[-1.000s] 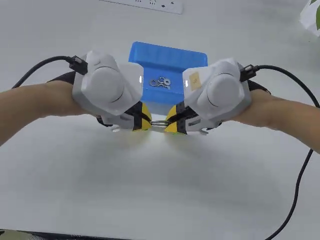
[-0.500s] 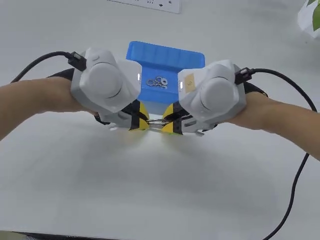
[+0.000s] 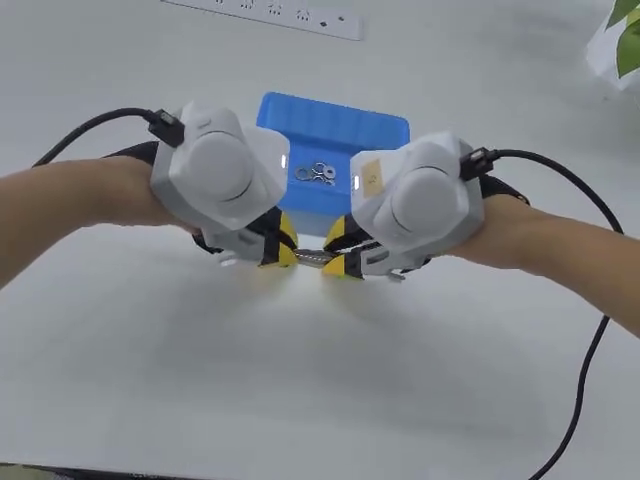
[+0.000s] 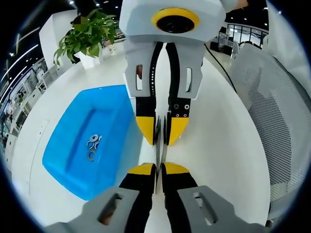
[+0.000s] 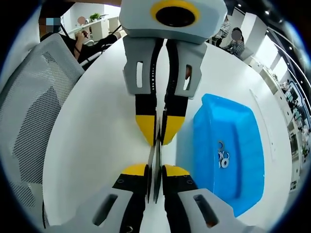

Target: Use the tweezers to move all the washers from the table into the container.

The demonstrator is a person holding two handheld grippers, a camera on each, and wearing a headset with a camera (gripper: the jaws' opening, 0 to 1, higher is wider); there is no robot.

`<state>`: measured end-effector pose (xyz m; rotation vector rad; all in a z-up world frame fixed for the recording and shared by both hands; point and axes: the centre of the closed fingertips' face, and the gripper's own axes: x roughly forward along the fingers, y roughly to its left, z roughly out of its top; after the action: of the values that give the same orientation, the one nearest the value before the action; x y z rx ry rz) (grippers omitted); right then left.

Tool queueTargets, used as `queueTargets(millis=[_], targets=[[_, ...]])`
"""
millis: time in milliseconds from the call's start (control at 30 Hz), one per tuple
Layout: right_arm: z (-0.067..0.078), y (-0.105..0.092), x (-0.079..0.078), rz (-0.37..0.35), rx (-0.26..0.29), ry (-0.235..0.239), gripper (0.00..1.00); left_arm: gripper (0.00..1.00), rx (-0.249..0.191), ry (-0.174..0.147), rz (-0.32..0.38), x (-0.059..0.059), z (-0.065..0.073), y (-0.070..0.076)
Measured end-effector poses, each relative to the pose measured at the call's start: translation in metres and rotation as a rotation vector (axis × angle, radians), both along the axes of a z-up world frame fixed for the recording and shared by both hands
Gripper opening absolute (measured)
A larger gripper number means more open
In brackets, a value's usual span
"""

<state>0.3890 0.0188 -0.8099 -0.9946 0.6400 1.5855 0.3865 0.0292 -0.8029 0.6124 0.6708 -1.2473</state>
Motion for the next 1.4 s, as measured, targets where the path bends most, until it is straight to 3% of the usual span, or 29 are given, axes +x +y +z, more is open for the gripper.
queueTargets(millis=[133,300,367,433,467,600,700,833,900,967,1067,1133,1233,1400], targets=[[0.001,-0.001,0.006,-0.068,0.013,0.021,0.20,0.16,0.009,-0.001,0.000,-0.002,0.000,0.001],[0.003,-0.008,0.000,-0.071,0.013,0.024,0.23,0.23,0.014,-0.011,0.033,-0.003,0.006,0.008],[0.007,-0.010,-0.002,-0.104,0.047,0.037,0.28,0.28,-0.046,0.035,0.091,-0.008,0.014,0.007],[0.014,-0.008,-0.009,-0.132,0.105,0.091,0.33,0.34,-0.084,0.046,0.120,-0.010,0.022,0.008],[0.020,-0.008,-0.012,-0.157,0.141,0.121,0.36,0.37,-0.083,0.027,0.127,-0.011,0.025,0.013],[0.033,-0.015,-0.016,-0.187,0.202,0.124,0.41,0.57,-0.087,0.001,0.191,-0.017,0.031,0.028],[0.051,-0.019,-0.023,-0.226,0.275,0.149,0.50,0.64,-0.093,-0.025,0.241,-0.019,0.039,0.036],[0.068,-0.032,-0.029,-0.251,0.322,0.152,0.57,0.84,-0.160,-0.060,0.290,-0.026,0.061,0.040],[0.079,-0.037,-0.033,-0.256,0.359,0.157,0.61,0.92,-0.194,-0.057,0.307,-0.031,0.072,0.041],[0.095,-0.040,-0.042,-0.250,0.418,0.201,0.67,0.96,-0.190,-0.093,0.312,-0.035,0.081,0.045],[0.107,-0.054,-0.041,-0.261,0.418,0.164,0.75,0.98,-0.197,-0.093,0.325,-0.044,0.093,0.048],[0.112,-0.064,-0.036,-0.281,0.413,0.126,0.80,0.99,-0.183,-0.112,0.335,-0.048,0.099,0.051],[0.118,-0.074,-0.033,-0.305,0.427,0.107,0.86,0.99,-0.182,-0.116,0.341,-0.052,0.107,0.052],[0.130,-0.086,-0.033,-0.344,0.459,0.071,0.99,1.00,-0.233,-0.119,0.334,-0.060,0.126,0.045]])
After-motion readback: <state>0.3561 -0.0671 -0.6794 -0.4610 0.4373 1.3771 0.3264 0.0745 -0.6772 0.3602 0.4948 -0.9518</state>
